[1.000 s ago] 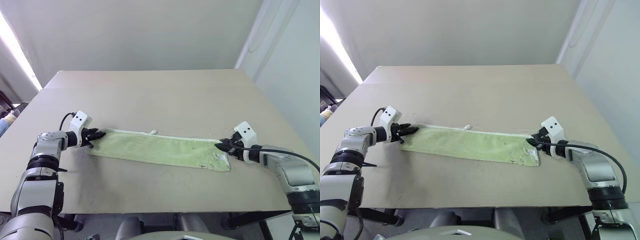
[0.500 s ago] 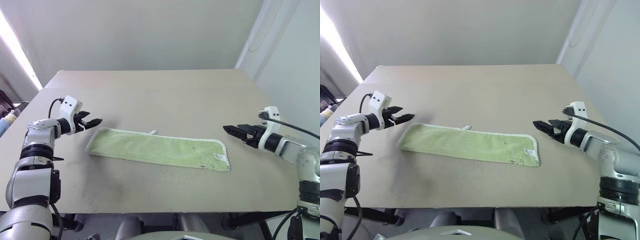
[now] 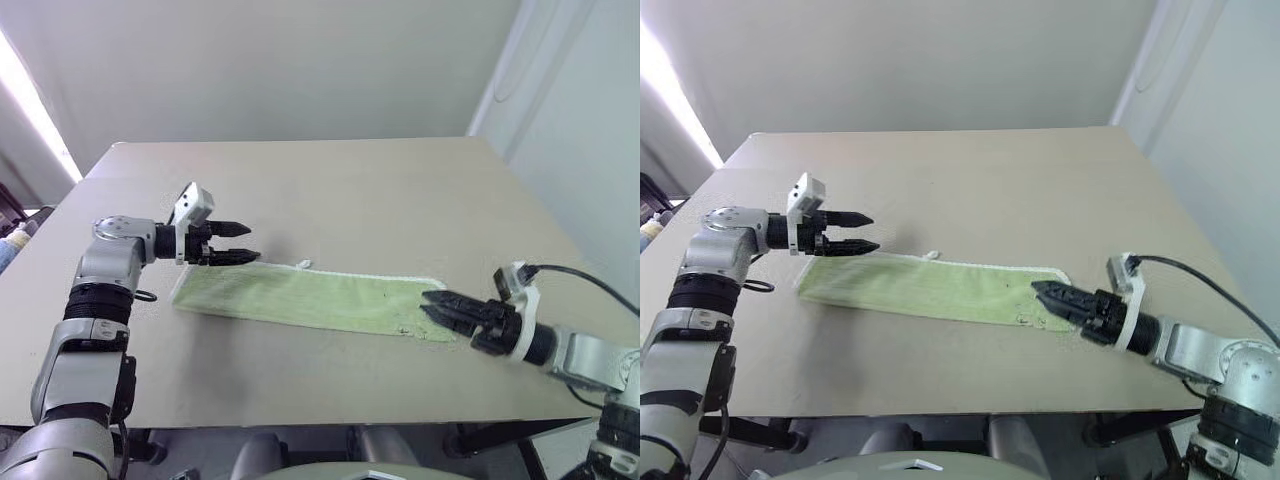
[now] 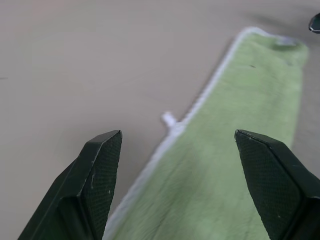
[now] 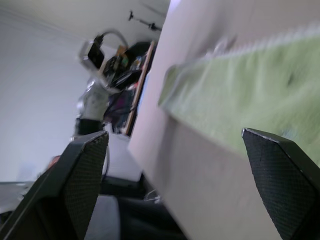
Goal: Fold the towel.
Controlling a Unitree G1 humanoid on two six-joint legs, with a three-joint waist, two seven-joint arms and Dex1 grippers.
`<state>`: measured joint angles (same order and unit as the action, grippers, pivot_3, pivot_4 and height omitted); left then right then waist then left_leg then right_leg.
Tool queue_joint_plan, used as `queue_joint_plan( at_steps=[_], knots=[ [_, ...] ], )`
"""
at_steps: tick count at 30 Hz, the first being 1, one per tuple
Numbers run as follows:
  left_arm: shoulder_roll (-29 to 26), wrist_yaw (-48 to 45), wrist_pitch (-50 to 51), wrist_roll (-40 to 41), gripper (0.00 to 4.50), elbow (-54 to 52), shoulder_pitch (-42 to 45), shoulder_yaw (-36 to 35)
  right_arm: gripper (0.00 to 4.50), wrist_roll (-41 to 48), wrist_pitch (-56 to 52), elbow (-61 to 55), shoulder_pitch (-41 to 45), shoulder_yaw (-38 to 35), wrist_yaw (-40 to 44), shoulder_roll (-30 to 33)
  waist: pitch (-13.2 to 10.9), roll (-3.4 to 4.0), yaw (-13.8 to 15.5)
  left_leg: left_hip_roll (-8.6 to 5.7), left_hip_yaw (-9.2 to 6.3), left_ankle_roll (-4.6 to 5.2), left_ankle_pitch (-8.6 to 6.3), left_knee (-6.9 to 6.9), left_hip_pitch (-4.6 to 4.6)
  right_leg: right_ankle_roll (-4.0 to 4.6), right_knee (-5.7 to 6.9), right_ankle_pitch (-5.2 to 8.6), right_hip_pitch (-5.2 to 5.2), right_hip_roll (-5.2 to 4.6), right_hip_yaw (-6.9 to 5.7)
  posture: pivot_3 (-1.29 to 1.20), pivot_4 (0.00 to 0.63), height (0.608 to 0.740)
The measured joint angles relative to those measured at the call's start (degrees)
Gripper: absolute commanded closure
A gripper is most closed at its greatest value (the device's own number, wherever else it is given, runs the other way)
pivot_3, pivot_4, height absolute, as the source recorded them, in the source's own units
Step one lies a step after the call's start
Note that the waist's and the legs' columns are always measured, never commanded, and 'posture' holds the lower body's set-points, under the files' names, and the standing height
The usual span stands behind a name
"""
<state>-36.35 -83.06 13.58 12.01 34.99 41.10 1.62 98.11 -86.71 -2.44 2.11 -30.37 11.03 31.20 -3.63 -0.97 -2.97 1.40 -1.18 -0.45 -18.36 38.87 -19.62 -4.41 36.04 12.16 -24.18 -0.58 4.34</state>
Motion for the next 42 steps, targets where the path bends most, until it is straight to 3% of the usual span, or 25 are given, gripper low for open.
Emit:
queue_joint_plan(
  at_steps=[4,16,36,39,42],
  knots=[
    [0.1,-2.4,3.1,1.0,0.69,-5.0,-1.7,2.0,0.04,11.6,10.7,-4.1,-8.3,8.3,-10.8,1.3,0.0,0.0,-0.9,0.0,0.0,0.0,0.0,0.03,-0.41,-0.01,-0.03,0.0,-0.03,-0.01,0.03,0.0,0.0,0.712],
    [-1.7,-5.9,8.8,3.3,0.69,-15.5,-5.5,4.4,0.04,13.6,23.7,-6.4,-15.9,12.1,-19.6,2.8,0.0,0.01,-1.0,0.01,-0.03,0.0,0.0,0.1,-0.64,-0.02,-0.09,0.0,-0.19,0.0,0.05,0.0,0.0,0.712],
    [-1.7,-3.9,7.9,3.2,0.69,-12.9,-4.7,5.1,0.04,12.2,34.8,-2.9,-10.9,11.8,-25.3,0.9,0.0,0.0,-1.0,0.03,0.01,0.01,0.01,0.17,-0.68,-0.08,-0.68,-0.03,-0.05,0.0,0.2,0.0,0.0,0.712],
    [-1.7,-3.4,7.0,3.1,0.69,-11.9,-4.6,5.1,0.92,10.1,35.0,-2.8,-10.2,12.1,-25.5,0.7,0.0,0.01,-1.0,0.02,0.0,0.01,0.0,0.16,-0.71,-0.09,-0.66,-0.04,-0.1,0.0,0.2,0.0,0.0,0.712],
    [-1.7,-3.0,6.2,3.0,0.69,-10.9,-4.2,5.1,2.09,6.9,35.1,-2.8,-9.5,12.4,-25.4,0.6,0.0,0.01,-0.9,0.02,-0.02,0.01,0.0,0.11,-0.72,-0.1,-0.6,-0.05,-0.12,0.02,0.19,0.0,0.0,0.712]
  ],
)
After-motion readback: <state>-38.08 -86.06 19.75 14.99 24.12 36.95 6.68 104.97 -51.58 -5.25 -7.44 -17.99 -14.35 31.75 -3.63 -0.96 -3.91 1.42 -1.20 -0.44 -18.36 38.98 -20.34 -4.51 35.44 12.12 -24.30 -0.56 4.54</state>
